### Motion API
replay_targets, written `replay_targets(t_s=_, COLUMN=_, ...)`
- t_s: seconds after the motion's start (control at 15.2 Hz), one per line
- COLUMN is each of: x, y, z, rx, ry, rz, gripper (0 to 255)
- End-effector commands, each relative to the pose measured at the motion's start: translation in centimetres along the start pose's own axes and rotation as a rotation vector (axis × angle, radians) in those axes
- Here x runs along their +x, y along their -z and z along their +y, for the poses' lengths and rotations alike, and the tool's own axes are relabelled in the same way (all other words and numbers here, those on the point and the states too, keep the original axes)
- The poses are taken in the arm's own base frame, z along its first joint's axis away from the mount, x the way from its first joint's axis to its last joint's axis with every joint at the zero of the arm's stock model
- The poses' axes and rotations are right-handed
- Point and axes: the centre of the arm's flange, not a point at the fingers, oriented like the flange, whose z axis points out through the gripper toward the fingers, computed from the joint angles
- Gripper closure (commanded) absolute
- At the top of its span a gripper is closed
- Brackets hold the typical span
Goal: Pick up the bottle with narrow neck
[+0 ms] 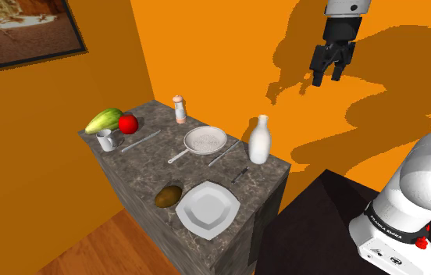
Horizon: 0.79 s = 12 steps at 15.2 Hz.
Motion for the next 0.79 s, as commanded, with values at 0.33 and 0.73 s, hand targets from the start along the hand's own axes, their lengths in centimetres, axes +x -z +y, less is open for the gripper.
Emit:
replay_targets(t_s=0.33, x=4.1, y=-4.7, z=-0.1, rx=-0.014, ry=-0.013, rz=0.030, gripper=0)
replay_targets(t_s=0.73, x=9.3, y=-10.2, z=0.0, rx=-0.031, ry=-0.030, rz=0.066, gripper=0)
